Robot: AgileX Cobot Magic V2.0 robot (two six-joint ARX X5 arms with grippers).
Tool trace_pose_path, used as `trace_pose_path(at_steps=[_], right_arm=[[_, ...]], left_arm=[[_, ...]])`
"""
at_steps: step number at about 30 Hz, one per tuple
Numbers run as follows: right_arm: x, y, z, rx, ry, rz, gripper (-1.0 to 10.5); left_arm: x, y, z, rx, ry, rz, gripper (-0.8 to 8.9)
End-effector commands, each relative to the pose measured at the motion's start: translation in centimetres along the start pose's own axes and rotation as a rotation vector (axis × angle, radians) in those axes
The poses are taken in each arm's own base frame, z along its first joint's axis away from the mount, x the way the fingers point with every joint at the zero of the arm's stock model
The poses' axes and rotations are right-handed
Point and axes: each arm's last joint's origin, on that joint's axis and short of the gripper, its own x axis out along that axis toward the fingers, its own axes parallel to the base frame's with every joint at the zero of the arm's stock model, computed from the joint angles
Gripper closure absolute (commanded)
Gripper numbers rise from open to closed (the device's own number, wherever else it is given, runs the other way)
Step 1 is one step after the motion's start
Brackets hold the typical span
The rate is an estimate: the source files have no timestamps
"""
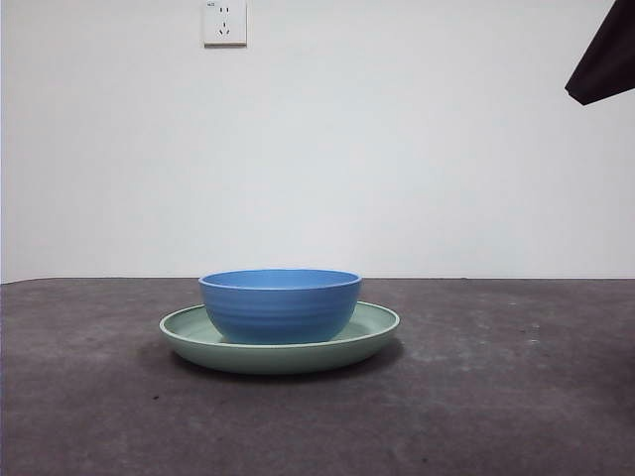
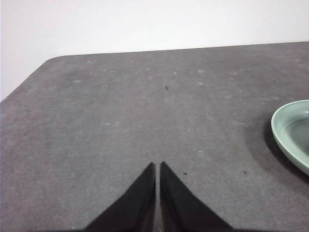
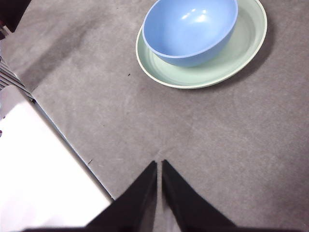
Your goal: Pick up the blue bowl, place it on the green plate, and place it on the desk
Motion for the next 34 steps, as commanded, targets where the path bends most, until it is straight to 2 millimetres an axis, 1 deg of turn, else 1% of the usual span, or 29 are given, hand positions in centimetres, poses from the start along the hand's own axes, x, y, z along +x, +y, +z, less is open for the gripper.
trace_pose_path(at_steps=[1, 17, 20, 22, 25, 28, 30, 34], right_arm=[[0.0, 0.1, 0.2, -0.001, -0.004, 0.006, 9.4], [0.0, 0.1, 0.2, 0.0, -0.003, 0.006, 9.4], [-0.3, 0.0, 0.2, -0.057, -0.023, -0.029, 9.4], [-0.8, -0.3, 0.2, -0.086, -0.067, -0.086, 9.4], [-1.8, -1.1, 0.3, -0.097, -0.198, -0.161, 9.4], [-2.7, -1.9, -0.3, -0.101, -0.342, -0.246, 9.4], [-3.0, -2.8, -1.2, -0.112, -0.451, -0.326, 9.4], [-2.9, -4.1, -3.1, -0.121, -0.592, -0.435, 9.4]], left_arm=[[0.2, 0.0, -0.7, -0.011, 0.025, -0.001, 7.99], [0.2, 0.0, -0.7, -0.011, 0.025, -0.001, 7.99], [0.2, 0.0, -0.7, -0.011, 0.025, -0.001, 7.99], [0.2, 0.0, -0.7, -0.011, 0.025, -0.001, 7.99], [0.2, 0.0, -0.7, -0.011, 0.025, -0.001, 7.99], [0.2, 0.0, -0.7, -0.011, 0.025, -0.001, 7.99], [0.2, 0.0, -0.7, -0.011, 0.025, -0.001, 7.99], [0.2, 0.0, -0.7, -0.011, 0.025, -0.001, 7.99]])
